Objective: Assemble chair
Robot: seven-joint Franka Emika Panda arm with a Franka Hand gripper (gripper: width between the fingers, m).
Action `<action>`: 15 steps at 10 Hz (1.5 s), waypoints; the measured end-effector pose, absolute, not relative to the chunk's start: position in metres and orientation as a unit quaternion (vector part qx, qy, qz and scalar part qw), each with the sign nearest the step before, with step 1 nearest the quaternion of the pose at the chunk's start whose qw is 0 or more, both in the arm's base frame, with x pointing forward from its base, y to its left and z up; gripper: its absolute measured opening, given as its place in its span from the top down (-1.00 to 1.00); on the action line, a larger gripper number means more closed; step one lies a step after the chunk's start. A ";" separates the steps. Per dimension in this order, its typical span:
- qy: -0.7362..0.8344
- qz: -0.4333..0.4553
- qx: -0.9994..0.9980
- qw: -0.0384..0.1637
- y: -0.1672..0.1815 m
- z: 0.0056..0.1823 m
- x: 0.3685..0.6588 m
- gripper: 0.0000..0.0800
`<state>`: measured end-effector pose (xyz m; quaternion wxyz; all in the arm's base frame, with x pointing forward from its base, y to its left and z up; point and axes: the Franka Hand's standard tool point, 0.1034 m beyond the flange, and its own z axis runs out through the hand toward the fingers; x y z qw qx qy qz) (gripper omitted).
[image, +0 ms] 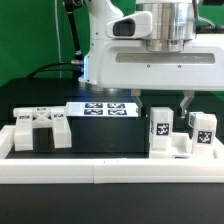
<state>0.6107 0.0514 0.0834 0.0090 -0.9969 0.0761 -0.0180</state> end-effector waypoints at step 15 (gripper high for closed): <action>0.607 -0.008 -0.794 0.033 0.052 0.081 0.613 0.27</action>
Offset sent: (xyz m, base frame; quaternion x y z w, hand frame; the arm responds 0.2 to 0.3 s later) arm 0.0000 0.0000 0.0000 0.0000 0.0000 0.0650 0.9979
